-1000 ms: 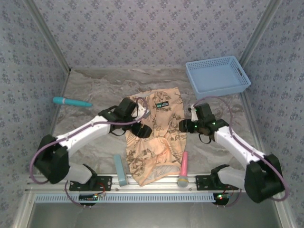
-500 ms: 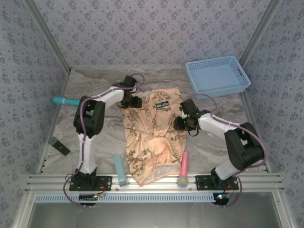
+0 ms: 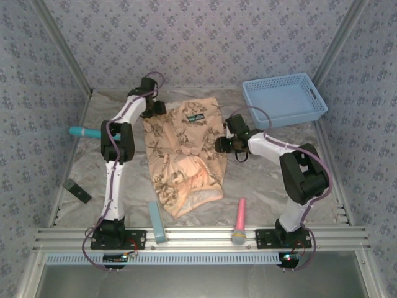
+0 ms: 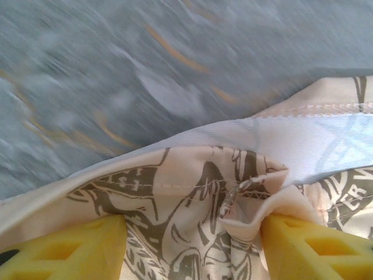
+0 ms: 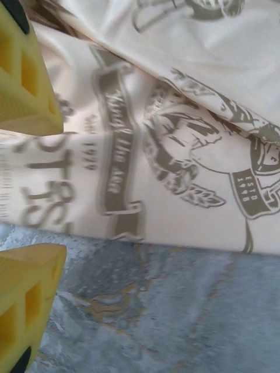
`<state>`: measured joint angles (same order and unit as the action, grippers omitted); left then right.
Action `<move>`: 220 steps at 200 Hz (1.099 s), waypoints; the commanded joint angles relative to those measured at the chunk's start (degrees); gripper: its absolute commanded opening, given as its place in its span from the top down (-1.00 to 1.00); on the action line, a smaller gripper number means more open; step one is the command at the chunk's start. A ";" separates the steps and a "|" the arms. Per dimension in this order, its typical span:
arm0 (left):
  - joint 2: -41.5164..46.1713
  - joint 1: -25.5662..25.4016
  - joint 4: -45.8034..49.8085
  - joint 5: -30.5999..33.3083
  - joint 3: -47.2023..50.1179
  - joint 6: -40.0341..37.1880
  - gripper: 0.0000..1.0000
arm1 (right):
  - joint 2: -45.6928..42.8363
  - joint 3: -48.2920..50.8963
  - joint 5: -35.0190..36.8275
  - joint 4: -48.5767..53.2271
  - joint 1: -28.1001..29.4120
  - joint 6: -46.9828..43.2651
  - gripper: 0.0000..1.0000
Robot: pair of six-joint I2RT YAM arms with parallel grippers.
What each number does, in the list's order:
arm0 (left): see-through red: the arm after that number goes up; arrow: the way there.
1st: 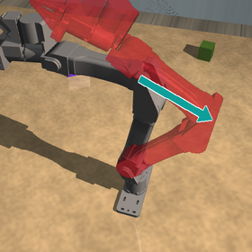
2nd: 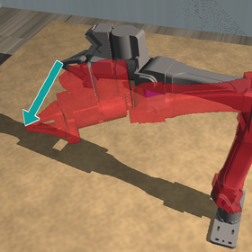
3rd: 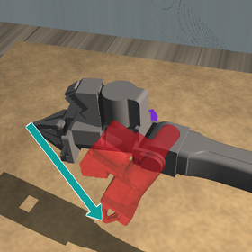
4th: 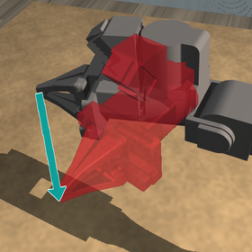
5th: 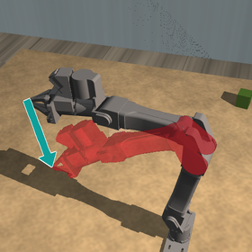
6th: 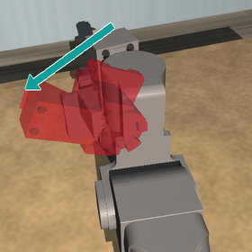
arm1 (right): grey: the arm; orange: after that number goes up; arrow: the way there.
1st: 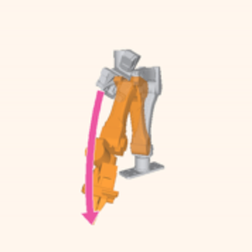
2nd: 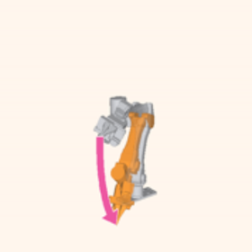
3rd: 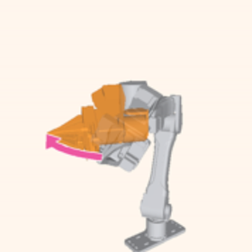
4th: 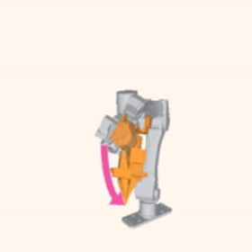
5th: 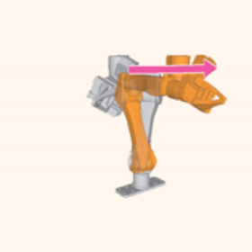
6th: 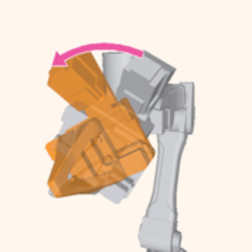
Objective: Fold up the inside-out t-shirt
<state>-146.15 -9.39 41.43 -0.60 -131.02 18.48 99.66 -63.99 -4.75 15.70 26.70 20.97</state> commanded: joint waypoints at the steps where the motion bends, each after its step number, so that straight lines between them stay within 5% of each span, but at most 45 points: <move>1: -2.01 0.15 7.15 -2.47 -7.36 -0.89 -0.29 | -5.31 -1.69 -0.39 7.33 0.77 -0.28 -0.11; 36: 5.87 -0.54 8.07 -17.89 -7.20 -5.69 -0.36 | -16.62 7.03 -0.04 13.05 3.66 1.32 -0.11; 62: 16.93 -4.61 8.32 -20.41 0.34 -10.95 -0.41 | -27.80 14.19 0.58 16.18 3.17 2.76 -0.13; 91: 29.91 -15.03 5.78 -20.89 18.36 -18.01 -0.40 | -37.19 17.86 2.45 18.48 -0.34 1.66 -0.16; 114: 37.72 -27.38 1.86 -17.43 33.57 -20.75 -0.40 | -43.77 19.32 5.14 21.36 -5.84 3.46 -0.18; 149: 39.91 -43.17 -5.93 -16.86 44.79 -17.37 -0.41 | -50.36 23.35 -0.18 16.30 -15.72 4.75 -0.19; 220: 33.58 -47.48 -4.25 0.61 48.23 -9.00 -0.45 | -52.67 26.05 -6.07 14.05 -19.40 3.70 -0.19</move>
<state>-110.89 -56.62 38.28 -6.59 -82.54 6.63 48.51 -38.81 -8.19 31.92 7.73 24.40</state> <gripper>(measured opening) 0.721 0.594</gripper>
